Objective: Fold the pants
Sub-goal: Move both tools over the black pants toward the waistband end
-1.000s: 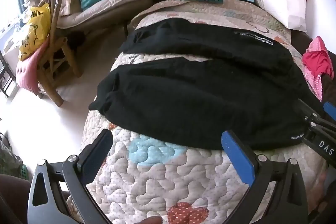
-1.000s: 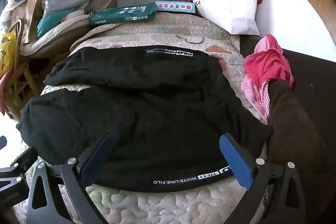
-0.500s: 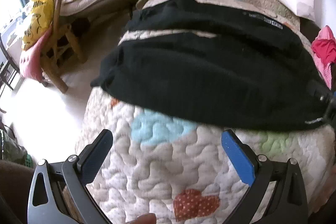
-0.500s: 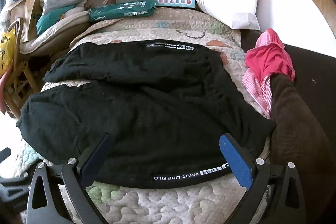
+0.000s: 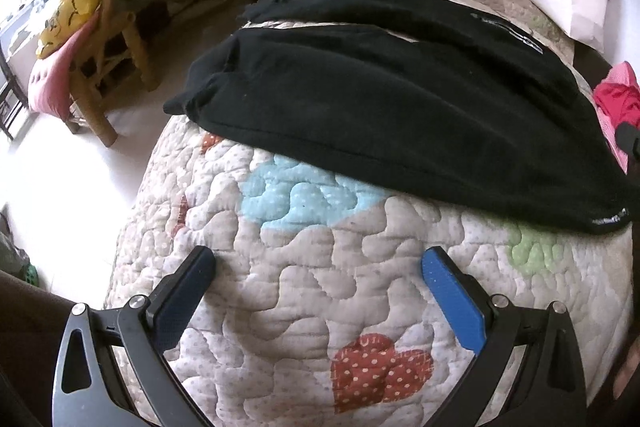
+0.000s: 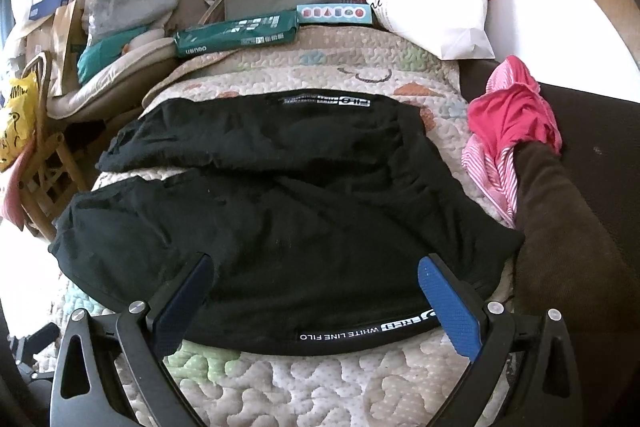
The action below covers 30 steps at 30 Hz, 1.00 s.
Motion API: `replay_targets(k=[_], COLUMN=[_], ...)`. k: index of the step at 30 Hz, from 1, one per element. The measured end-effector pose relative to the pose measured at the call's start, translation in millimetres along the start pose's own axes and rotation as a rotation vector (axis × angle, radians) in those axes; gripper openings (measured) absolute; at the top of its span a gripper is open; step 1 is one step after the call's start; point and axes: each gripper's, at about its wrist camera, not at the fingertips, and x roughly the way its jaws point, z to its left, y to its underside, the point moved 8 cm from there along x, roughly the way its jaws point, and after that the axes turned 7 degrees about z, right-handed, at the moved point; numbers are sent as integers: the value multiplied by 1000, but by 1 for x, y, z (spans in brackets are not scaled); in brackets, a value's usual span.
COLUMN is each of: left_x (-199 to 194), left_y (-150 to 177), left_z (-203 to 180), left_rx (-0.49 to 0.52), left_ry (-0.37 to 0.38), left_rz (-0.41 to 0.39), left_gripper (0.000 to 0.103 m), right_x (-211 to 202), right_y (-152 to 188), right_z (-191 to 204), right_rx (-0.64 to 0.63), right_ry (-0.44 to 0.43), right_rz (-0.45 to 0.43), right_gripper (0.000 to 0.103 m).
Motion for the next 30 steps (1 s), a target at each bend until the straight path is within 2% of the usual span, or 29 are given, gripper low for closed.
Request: replay_targets(k=[20, 26, 27, 30], left_x=[-11, -38, -43, -55], left_y=[-5, -24, -28, -36], left_z=[-1, 4, 5, 6], left_rx=[52, 37, 39, 50], left_ry=[12, -23, -32, -57], left_rz=[7, -110, -135, -188], left_gripper=[103, 103, 103, 103], right_x=[-21, -47, -45, -29], right_y=[-5, -15, -14, -8], right_z=[-5, -5, -2, 8], right_rx=[-16, -39, -56, -75], right_ry=[25, 96, 86, -2], right_rz=[-77, -236, -229, -126], right_gripper=[103, 103, 103, 103])
